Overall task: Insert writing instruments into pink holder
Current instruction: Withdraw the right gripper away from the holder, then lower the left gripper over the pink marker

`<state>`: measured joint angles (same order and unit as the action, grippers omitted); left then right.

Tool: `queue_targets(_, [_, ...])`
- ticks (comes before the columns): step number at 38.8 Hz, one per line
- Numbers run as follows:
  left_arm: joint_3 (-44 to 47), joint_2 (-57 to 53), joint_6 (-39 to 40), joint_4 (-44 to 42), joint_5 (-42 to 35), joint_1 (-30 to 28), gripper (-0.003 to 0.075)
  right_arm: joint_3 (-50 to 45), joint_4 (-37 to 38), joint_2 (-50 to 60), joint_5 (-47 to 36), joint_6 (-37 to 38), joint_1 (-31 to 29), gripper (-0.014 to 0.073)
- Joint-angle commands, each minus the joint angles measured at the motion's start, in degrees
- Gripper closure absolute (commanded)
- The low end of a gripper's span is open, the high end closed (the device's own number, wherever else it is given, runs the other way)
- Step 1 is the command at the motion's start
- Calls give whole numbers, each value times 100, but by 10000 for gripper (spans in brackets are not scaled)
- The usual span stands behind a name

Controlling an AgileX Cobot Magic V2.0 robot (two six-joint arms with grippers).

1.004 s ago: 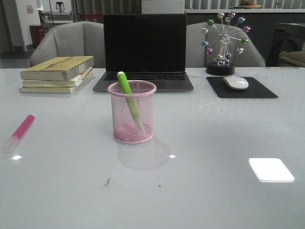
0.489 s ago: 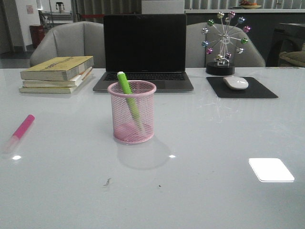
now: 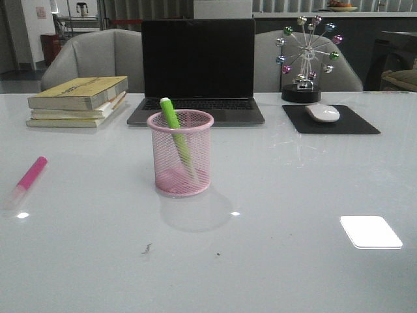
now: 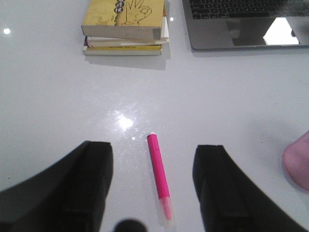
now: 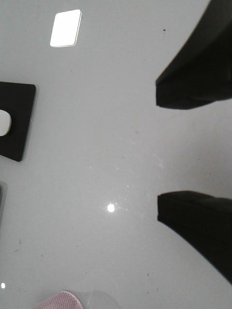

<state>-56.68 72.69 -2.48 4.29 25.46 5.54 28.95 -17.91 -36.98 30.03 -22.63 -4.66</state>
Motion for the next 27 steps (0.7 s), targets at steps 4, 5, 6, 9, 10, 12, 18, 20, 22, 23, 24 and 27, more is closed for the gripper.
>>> queue_targets(4, [-1249, 975, 22, -2, 570, 40, 321, 157, -14, 20, -130, 10, -34, 107])
queue_targets(5, [-1374, 1110, 22, -2, 695, 40, 321, 157, -14, 20, -116, 10, -34, 107])
queue_targets(6, [-1536, 1281, 22, -2, 803, 40, 321, 157, -14, 20, -99, 10, -34, 107])
queue_targets(9, [-1933, 1690, 22, -2, 1071, 40, 321, 157, 0, 20, -78, 10, -34, 107])
queue_targets(10, [-2079, 1840, 22, -2, 1141, 40, 321, 157, 6, 20, -78, 10, -34, 107])
queue_targets(12, [-2323, 2087, 22, -2, 1311, 40, 321, 157, 18, 20, -76, 10, -34, 107])
queue_targets(18, [-2830, 2670, 22, -2, 1646, 40, 321, 157, 25, 20, -35, 10, -34, 107])
queue_targets(20, [-2918, 2811, 22, -2, 1700, 27, 321, 157, 30, 20, -29, 10, -34, 107])
queue_targets(22, [-2979, 2956, 22, -2, 1762, 27, 319, 157, 37, 20, -3, 10, -34, 107])
queue_targets(23, [-2992, 3028, 22, 8, 1794, 27, 316, 157, 38, 20, 4, 10, -34, 107])
queue_targets(24, [-2991, 3091, 22, 8, 1825, 27, 309, 157, 66, 20, 13, 10, -34, 107])
queue_targets(27, [-2991, 3238, 22, 8, 1931, 27, 295, 157, 139, 20, 18, 10, -34, 107])
